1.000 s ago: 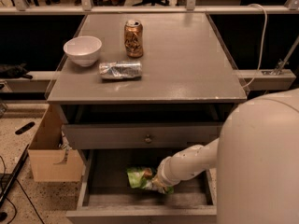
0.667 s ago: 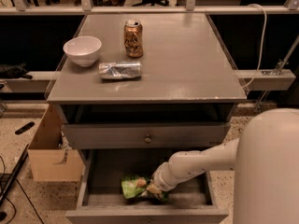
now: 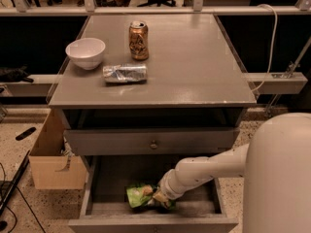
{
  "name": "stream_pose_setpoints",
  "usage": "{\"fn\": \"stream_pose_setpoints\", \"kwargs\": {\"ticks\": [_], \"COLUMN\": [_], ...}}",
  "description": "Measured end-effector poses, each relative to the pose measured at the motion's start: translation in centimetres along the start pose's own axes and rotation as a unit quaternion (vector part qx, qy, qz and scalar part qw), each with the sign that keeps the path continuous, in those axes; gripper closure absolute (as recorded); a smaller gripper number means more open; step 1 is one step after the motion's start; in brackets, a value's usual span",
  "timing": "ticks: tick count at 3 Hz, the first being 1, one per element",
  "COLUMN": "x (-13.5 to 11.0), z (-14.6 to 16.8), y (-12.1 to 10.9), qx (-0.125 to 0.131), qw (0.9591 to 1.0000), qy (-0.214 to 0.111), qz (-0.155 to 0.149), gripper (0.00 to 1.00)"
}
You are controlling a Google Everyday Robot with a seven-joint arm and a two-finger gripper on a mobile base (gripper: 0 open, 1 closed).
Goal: Place green rice chip bag into middle drawer
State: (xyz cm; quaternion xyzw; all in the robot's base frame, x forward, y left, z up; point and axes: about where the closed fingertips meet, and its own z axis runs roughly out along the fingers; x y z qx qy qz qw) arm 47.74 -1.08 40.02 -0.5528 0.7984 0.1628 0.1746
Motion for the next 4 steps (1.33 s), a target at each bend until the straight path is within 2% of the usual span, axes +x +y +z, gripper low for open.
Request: {"fn": "stream_pose_setpoints", "kwargs": {"ticks": [3, 4], "x": [0.0, 0.0], "z": [0.01, 0.01], "y": [0.01, 0.01], "qx": [0.0, 0.0], "qw": [1.0, 1.0], "qy": [0.0, 0.0], "qz": [0.0, 0.0], "gripper": [0.0, 0.0]}}
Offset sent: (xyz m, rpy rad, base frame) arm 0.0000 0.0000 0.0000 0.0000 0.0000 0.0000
